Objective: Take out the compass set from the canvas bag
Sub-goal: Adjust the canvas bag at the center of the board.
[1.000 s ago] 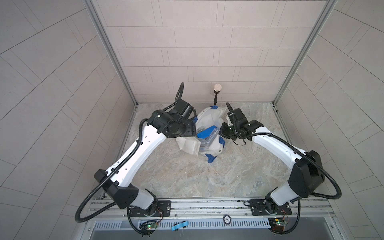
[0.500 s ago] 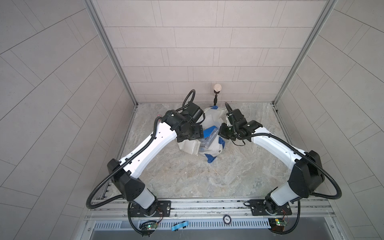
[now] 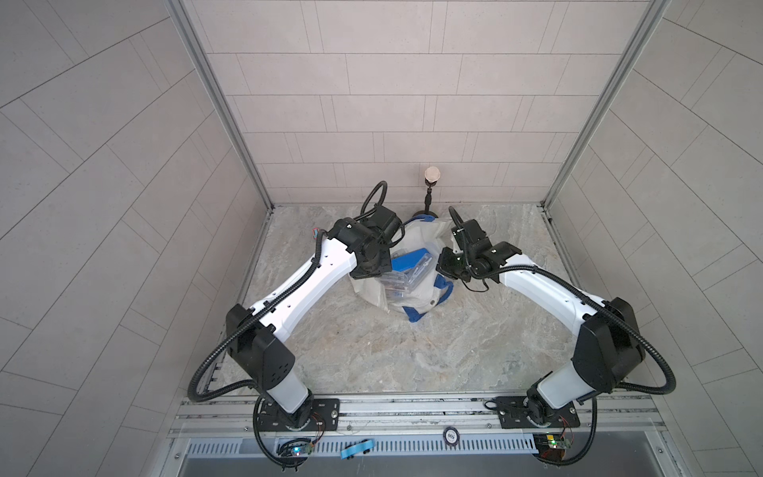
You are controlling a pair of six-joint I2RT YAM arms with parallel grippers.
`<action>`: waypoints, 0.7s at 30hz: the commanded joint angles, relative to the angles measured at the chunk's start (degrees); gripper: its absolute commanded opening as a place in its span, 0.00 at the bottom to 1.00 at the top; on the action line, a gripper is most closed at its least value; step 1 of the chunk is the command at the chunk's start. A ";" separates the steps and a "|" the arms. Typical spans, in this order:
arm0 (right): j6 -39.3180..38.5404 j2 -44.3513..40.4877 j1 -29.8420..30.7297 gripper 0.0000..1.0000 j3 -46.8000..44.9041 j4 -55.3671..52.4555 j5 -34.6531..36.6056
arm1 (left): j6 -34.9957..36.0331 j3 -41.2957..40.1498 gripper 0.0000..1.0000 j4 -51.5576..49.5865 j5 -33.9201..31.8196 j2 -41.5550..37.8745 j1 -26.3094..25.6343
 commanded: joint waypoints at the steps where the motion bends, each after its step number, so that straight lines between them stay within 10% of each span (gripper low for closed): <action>1: -1.13 1.08 -1.50 0.00 -0.36 0.73 0.55 | 4.28 -2.98 0.00 -2.17 3.49 -4.24 0.37; 6: -1.80 1.44 -3.33 0.00 -0.97 0.44 0.11 | 7.91 -8.38 0.00 3.76 7.34 -10.06 0.39; 13: -4.67 -6.32 -2.60 0.47 -0.18 -5.47 6.06 | 5.00 -11.57 0.00 7.66 10.63 -10.50 0.39; 21: -9.81 -17.60 2.14 0.49 1.72 -11.02 11.50 | 5.02 -10.36 0.00 6.88 13.48 -7.65 0.38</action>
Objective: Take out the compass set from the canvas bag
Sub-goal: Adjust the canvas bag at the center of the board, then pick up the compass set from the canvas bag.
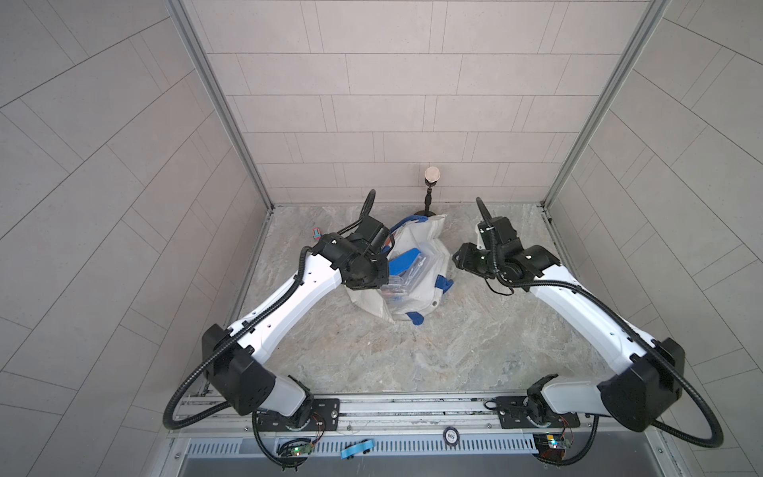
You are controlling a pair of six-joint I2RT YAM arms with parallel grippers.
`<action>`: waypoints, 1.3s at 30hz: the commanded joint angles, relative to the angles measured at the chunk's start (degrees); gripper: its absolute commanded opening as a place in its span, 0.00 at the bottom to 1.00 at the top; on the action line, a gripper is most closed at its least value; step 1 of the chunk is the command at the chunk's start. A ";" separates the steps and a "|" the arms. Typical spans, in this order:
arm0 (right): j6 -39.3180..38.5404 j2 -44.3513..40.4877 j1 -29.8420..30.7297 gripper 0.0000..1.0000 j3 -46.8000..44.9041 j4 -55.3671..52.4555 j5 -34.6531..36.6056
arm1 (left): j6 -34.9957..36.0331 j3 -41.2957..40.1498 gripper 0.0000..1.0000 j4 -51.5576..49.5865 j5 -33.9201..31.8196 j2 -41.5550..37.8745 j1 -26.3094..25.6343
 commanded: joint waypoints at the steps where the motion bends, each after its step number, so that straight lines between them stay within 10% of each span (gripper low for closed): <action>1: -3.95 -2.30 5.32 0.48 3.37 -4.21 5.09 | -0.57 0.76 0.00 -0.70 1.72 0.57 0.02; 13: 5.59 20.66 15.40 0.28 6.64 5.16 -4.18 | -2.80 -0.77 0.00 0.77 0.97 -1.82 0.01; 39: 21.23 27.60 16.34 0.52 -5.78 21.11 -11.64 | -9.54 -11.47 0.00 9.30 2.94 -8.05 -0.50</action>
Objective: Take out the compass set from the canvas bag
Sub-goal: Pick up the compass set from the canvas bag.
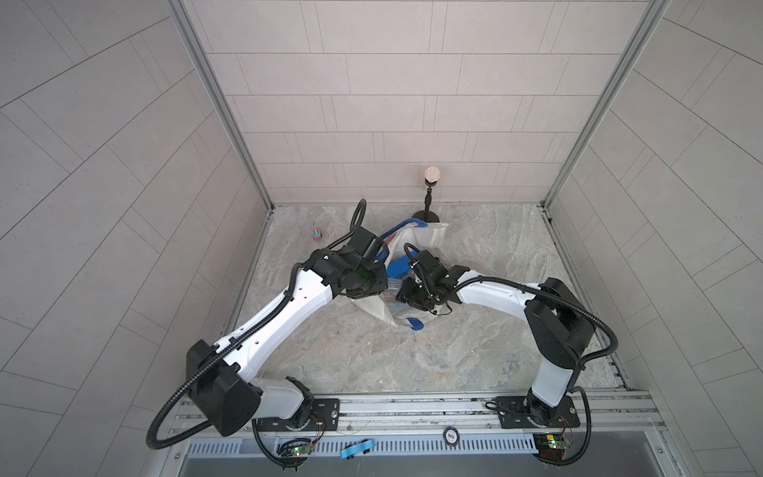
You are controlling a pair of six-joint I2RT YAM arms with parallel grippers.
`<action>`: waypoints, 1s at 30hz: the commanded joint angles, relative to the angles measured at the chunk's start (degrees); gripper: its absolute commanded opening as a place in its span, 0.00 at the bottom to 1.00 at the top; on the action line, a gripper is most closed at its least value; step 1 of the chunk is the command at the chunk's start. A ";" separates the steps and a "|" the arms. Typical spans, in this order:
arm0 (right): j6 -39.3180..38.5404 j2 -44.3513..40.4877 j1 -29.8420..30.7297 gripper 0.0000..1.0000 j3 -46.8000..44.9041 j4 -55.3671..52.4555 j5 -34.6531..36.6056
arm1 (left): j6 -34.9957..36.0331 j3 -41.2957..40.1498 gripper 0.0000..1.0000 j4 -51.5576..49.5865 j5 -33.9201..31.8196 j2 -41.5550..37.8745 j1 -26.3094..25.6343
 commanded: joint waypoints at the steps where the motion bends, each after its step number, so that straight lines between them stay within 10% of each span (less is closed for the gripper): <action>1: 3.29 -1.00 0.57 0.52 -1.43 1.02 -0.92 | -1.88 -1.39 0.00 0.53 0.74 -1.10 -0.40; 30: 18.51 -0.58 0.49 0.49 -5.65 31.08 -6.69 | -2.16 -1.39 0.00 0.43 1.80 -0.05 -0.88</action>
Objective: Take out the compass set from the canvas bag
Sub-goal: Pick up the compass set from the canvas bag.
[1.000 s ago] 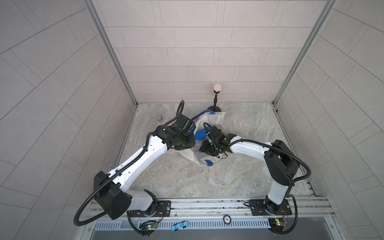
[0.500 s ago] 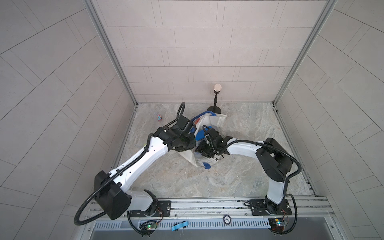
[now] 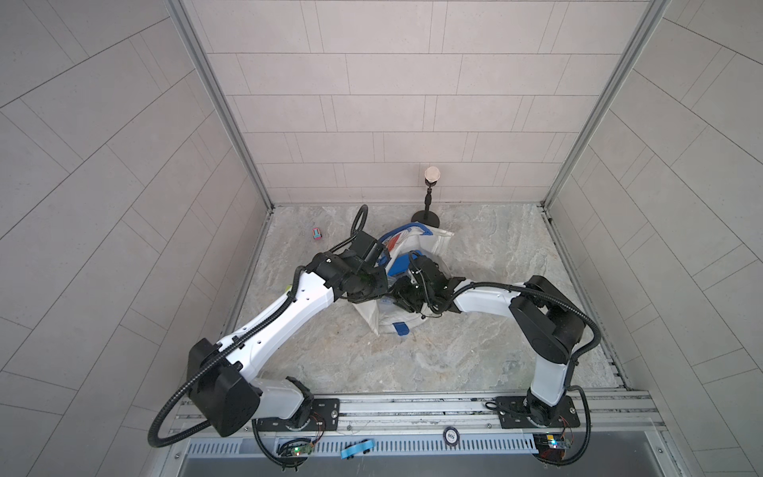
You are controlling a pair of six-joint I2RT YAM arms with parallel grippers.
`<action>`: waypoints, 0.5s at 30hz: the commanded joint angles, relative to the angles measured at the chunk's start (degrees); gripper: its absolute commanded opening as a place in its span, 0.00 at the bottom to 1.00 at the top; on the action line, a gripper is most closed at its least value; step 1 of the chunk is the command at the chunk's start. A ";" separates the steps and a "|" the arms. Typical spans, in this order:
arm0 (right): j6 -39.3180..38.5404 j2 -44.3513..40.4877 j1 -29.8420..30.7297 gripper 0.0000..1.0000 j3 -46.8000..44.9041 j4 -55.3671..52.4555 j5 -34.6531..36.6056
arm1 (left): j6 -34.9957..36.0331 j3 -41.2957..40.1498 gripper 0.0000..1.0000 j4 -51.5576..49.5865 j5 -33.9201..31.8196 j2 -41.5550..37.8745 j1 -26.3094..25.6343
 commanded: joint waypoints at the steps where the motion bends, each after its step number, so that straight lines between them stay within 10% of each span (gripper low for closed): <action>1: 2.61 -3.57 0.22 0.49 0.27 5.94 -0.83 | -0.98 1.18 0.00 -0.44 1.45 0.21 -0.38; 15: 8.01 -3.56 -0.71 0.48 0.02 -2.14 0.92 | -6.03 0.38 0.00 4.00 1.99 0.51 -0.34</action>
